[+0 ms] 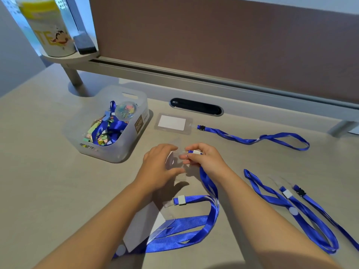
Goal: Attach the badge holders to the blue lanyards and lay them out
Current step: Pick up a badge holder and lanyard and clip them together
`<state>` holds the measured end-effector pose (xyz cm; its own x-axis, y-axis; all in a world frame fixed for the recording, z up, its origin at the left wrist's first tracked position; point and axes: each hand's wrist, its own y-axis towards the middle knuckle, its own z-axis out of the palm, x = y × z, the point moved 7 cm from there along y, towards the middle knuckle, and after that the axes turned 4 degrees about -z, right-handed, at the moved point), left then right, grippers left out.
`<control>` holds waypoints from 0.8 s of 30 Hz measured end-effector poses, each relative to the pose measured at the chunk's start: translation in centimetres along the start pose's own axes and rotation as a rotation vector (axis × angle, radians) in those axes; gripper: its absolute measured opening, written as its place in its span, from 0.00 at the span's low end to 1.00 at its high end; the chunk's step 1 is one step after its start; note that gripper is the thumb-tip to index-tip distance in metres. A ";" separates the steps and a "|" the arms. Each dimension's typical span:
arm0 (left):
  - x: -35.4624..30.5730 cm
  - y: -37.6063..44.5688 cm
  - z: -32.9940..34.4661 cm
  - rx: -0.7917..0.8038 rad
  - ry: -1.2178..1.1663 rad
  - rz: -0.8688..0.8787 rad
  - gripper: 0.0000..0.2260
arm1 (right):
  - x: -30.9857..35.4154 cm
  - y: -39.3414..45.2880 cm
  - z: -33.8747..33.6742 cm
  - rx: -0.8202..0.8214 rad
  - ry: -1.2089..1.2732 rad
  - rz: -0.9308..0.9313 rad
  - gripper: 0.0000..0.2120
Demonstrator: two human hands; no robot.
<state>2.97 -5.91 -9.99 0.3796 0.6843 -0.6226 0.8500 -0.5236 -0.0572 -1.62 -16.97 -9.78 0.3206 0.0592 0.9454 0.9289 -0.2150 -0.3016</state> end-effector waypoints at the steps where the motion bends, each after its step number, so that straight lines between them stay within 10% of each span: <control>1: -0.4 0.1 -0.4 -0.014 0.009 0.022 0.24 | 0.3 -0.1 0.0 0.000 0.016 -0.003 0.07; 24: -5.7 0.8 -3.5 -0.093 0.178 0.161 0.12 | 2.8 -0.3 -1.6 0.002 -0.135 -0.017 0.12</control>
<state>2.72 -8.43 -3.81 0.5638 0.6790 -0.4701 0.8003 -0.5897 0.1081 -1.27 -18.33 -6.89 0.3266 0.1938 0.9251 0.9348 -0.2110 -0.2859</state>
